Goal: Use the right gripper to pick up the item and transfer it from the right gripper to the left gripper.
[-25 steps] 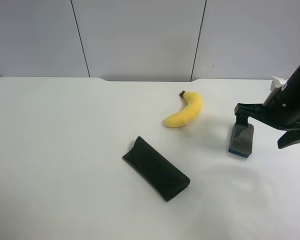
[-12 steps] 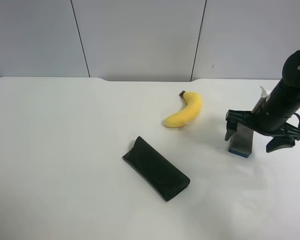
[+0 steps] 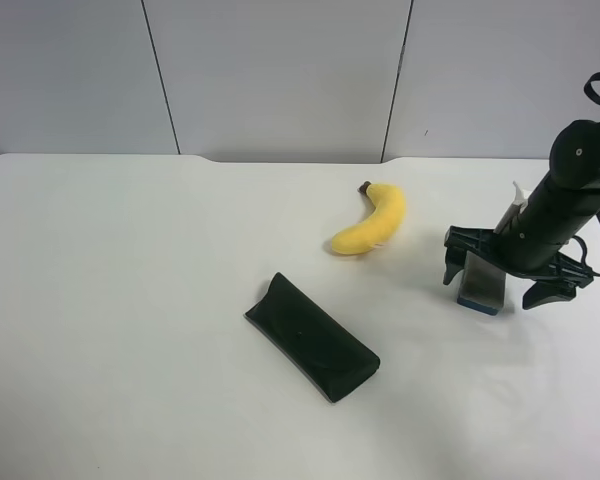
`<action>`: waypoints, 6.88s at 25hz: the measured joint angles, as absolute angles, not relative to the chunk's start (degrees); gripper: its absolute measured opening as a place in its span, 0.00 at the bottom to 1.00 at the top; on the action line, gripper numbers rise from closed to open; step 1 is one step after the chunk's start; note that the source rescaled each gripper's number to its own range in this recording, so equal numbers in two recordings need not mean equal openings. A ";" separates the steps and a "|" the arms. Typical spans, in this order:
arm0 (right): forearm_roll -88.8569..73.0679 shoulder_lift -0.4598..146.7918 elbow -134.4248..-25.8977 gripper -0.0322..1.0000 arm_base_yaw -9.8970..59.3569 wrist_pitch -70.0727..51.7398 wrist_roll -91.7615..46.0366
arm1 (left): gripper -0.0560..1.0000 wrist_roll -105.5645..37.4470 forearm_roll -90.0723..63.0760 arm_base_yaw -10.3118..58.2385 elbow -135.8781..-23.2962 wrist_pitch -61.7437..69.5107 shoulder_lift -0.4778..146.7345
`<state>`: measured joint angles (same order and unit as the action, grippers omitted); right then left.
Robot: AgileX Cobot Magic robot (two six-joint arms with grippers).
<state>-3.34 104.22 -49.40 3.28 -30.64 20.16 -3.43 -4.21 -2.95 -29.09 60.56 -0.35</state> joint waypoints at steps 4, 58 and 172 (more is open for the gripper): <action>-3.34 104.81 -49.40 1.00 3.28 -29.34 20.62 | 1.00 -3.43 -4.21 -2.95 -29.09 60.56 -0.35; -3.34 91.58 -49.42 0.03 3.28 -40.87 7.73 | 1.00 -3.43 -4.21 -2.95 -29.09 60.56 -0.35; -14.31 80.56 -49.42 0.03 65.48 -14.45 -25.11 | 0.52 -13.24 -55.26 14.43 -40.57 60.25 53.02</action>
